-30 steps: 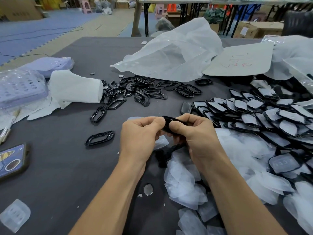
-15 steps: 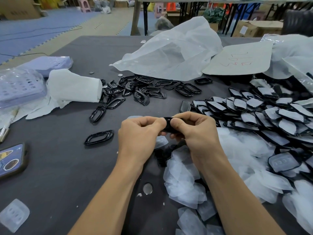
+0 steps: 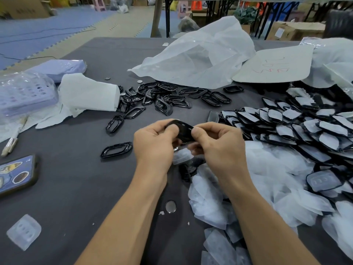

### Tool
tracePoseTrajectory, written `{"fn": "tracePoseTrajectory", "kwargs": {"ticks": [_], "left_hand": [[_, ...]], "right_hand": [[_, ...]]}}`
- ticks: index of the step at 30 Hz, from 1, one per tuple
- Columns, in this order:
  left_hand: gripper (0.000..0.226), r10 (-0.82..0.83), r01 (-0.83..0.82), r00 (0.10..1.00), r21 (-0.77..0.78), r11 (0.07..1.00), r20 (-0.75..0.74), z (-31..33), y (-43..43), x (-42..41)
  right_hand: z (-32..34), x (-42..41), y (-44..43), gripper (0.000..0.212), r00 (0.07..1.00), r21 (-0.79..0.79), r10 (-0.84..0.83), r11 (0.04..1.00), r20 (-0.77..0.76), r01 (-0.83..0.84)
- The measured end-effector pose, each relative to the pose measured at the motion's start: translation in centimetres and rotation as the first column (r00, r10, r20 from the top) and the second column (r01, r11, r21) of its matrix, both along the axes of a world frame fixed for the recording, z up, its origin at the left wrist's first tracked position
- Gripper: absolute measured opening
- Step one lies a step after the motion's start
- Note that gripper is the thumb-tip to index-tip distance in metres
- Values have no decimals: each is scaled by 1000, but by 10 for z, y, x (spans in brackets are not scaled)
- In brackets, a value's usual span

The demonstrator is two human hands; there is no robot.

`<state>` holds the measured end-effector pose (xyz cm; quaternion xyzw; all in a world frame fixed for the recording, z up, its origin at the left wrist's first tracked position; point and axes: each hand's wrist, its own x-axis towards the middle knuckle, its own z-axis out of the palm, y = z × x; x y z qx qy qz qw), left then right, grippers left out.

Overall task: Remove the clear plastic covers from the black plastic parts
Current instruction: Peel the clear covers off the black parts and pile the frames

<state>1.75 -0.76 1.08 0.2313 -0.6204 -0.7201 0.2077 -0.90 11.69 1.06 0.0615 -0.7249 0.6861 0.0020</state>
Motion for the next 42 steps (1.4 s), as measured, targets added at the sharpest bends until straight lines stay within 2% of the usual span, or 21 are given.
{"fn": "tracePoseTrajectory", "kwargs": {"ticks": [2, 4, 6, 8, 10, 14, 16, 18, 22, 24, 27, 31, 38, 42], "left_hand": [[29, 100, -100, 995, 18, 995, -19, 2, -14, -1], [26, 149, -147, 988, 50, 988, -33, 4, -29, -1], [26, 160, -157, 986, 57, 986, -46, 4, -38, 0], [27, 156, -154, 986, 45, 987, -57, 4, -41, 1], [27, 156, -154, 986, 42, 987, -57, 4, -41, 1], [27, 151, -149, 988, 41, 988, -37, 4, -39, -1], [25, 146, -145, 989, 45, 988, -30, 3, -39, -1], [24, 141, -140, 990, 48, 989, -26, 3, -39, -1], [25, 104, -104, 994, 29, 994, -11, 2, -37, -1], [25, 74, -74, 997, 25, 997, 1, 2, -35, -1], [26, 35, -35, 999, -5, 999, 16, 0, -30, -2], [28, 15, -13, 999, -64, 998, 31, -2, -27, -3], [30, -45, 51, 998, -123, 991, 52, -4, -21, -1], [33, -61, 71, 996, -154, 985, 63, -4, -19, -1]], "right_hand": [[-1, 2, 0, 15, 980, 255, -21, 964, -200, 73], [3, 4, 1, 27, 946, 447, 100, 893, -310, 52], [8, 6, 0, 38, 934, 636, 258, 770, -245, -46], [10, 6, -1, 42, 917, 761, 378, 629, -125, -155], [11, 4, -1, 33, 916, 780, 397, 592, -63, -203], [8, -2, -2, 17, 945, 763, 323, 623, -49, -173], [3, 1, -6, 8, 948, 754, 291, 649, -128, -97], [-2, 3, -8, 6, 954, 690, 234, 722, -184, -44], [-3, -7, -1, 17, 994, 315, 71, 948, -86, -40], [0, -10, 2, 25, 997, 111, 82, 991, -11, -80], [3, -9, 3, 32, 992, -38, 120, 992, 42, -119], [7, -9, 5, 33, 982, -123, 158, 982, 101, -146], [6, -9, 6, 30, 983, -61, 159, 986, 91, -154], [3, -9, 4, 16, 987, -78, 140, 988, 83, -134]]}}
